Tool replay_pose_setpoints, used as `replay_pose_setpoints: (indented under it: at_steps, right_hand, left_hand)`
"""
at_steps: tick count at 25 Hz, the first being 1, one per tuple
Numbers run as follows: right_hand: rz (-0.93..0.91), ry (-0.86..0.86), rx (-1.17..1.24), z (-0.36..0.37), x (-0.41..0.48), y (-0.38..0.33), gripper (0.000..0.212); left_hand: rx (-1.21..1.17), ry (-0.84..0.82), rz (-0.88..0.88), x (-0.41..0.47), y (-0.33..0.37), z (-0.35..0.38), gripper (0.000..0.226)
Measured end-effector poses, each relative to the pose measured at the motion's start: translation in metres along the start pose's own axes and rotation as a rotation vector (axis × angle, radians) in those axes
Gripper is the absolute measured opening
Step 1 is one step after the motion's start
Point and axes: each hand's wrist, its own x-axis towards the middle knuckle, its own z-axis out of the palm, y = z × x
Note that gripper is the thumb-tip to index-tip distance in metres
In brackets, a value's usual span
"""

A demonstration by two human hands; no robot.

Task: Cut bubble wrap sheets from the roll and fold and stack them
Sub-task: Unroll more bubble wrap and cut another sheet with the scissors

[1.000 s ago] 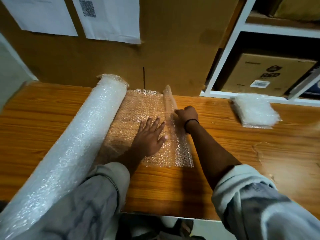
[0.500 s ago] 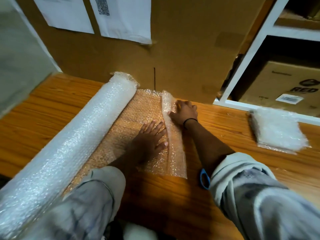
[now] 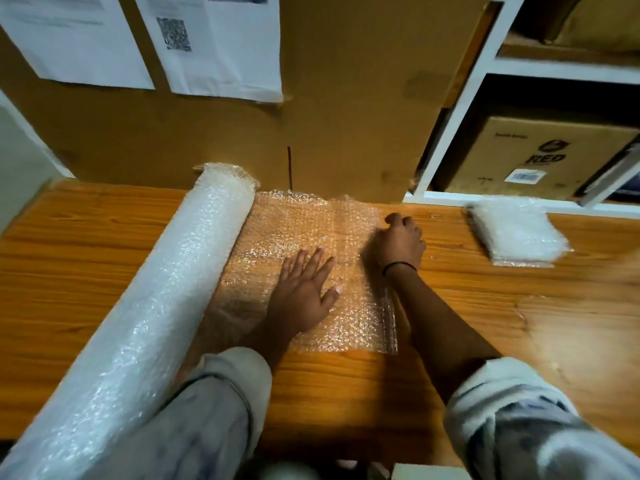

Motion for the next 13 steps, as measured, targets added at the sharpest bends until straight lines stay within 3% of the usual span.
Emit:
replay_pose_setpoints:
  at_steps: [3,6,8,10,13]
  right_hand:
    - [-0.006,0.009,-0.074,0.005,-0.073,0.018,0.030]
    - [-0.034,0.149,-0.148,0.006,-0.141,0.032,0.027]
    - [0.063,0.217,-0.177,0.002,-0.163,0.048,0.030]
    - [0.171,0.167,-0.205,-0.004,-0.181,0.063,0.030]
    - [0.142,0.083,-0.246,-0.018,-0.197,0.078,0.024]
  left_hand:
    - [0.000,-0.019,-0.004,-0.003,0.000,-0.001,0.071]
    - [-0.001,-0.098,-0.005,-0.001,0.001,-0.006,0.073]
    - [-0.023,-0.179,0.016,0.005,0.001,-0.014,0.074]
    - [-0.084,-0.240,0.044,0.000,-0.005,-0.030,0.073]
    - [-0.098,-0.183,0.069,-0.025,-0.020,-0.053,0.065]
